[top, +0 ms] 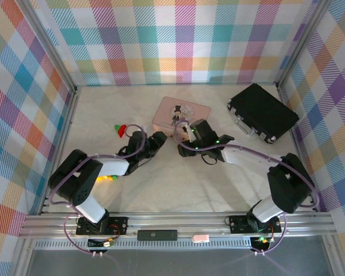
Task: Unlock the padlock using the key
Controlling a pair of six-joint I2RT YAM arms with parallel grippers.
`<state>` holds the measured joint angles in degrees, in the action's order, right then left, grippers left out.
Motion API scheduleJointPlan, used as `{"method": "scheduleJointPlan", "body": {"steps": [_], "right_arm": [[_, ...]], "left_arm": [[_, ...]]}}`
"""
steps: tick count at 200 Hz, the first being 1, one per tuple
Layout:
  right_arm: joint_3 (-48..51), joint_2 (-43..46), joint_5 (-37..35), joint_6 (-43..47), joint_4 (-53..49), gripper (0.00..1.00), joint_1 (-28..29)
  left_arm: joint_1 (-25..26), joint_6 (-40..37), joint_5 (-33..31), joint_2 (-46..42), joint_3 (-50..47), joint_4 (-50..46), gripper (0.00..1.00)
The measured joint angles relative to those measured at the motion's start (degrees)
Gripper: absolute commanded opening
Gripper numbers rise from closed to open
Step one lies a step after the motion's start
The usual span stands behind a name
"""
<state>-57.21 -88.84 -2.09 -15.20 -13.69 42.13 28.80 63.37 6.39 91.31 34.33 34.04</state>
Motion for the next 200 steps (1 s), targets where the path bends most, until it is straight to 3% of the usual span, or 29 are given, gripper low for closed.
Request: {"method": "scheduleJointPlan", "body": {"steps": [45, 92, 200], "right_arm": [[-11.93, -13.55, -13.42, 1.60, -7.06, 0.47, 6.84], [-18.01, -21.33, -23.37, 0.87, -13.38, 0.44, 9.07], [-18.49, -24.30, -30.53, 1.40, -10.27, 0.29, 9.27]], "left_arm": [[-6.95, -4.35, 1.51, -6.10, 1.20, -10.97, 0.69], [-8.33, -5.77, 2.21, -6.84, 1.73, -13.38, 0.69], [-8.33, -3.30, 3.80, -5.75, -0.92, -6.60, 0.65]]}}
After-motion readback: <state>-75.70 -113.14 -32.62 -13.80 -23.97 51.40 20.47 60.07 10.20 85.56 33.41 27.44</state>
